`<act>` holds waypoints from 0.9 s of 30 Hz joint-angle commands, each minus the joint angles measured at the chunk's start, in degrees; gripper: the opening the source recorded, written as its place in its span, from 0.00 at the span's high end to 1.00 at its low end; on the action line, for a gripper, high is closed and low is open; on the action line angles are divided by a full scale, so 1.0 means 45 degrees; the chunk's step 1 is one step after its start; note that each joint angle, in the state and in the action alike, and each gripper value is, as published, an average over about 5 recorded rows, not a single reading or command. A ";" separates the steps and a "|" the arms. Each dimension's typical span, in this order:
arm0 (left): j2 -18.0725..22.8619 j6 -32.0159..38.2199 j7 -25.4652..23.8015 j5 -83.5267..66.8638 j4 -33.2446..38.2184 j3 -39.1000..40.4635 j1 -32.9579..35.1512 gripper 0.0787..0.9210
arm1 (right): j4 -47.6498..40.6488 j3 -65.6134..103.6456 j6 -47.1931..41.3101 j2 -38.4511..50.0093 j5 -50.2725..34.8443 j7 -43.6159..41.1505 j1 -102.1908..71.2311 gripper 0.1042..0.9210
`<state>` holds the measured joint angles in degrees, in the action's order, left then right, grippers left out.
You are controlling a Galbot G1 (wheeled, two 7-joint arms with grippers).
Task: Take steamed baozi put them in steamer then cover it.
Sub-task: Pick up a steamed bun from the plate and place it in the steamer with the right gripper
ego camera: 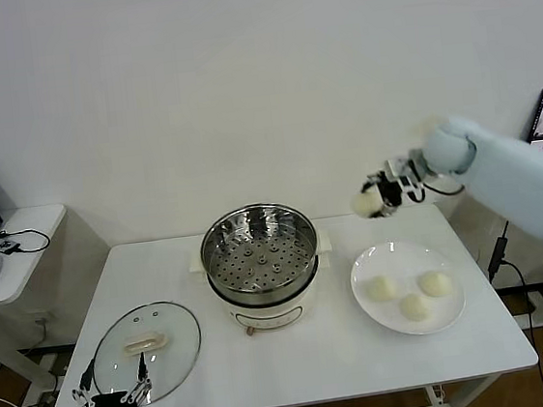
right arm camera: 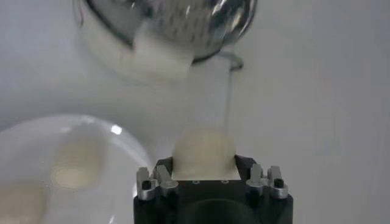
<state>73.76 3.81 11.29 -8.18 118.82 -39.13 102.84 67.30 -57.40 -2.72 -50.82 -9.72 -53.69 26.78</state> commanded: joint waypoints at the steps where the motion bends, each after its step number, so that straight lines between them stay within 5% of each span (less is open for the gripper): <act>1: -0.0008 0.0042 -0.0015 -0.0382 -0.0025 0.0014 -0.0090 0.12 | 0.0379 -0.1789 0.0119 -0.1515 -0.1848 0.0156 0.2320 0.34; 10: -0.0015 0.0090 -0.0010 -0.0389 -0.0113 -0.0097 -0.0232 0.12 | -0.1117 -0.2853 0.1592 -0.4704 -0.1110 0.0874 0.1851 0.33; 19: 0.0096 0.0122 0.0016 -0.0412 -0.0128 -0.0266 -0.0248 0.12 | -0.3344 -0.3177 0.4787 -0.6338 0.3508 0.1758 0.0421 0.33; 27: 0.0159 0.0156 0.0004 -0.0404 -0.0196 -0.0301 -0.0235 0.12 | -0.4022 -0.3144 0.5923 -0.6798 0.4968 0.2129 -0.0327 0.32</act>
<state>74.49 4.51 11.34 -9.84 117.94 -40.47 101.78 52.63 -70.11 18.35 -77.70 5.69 -45.48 26.97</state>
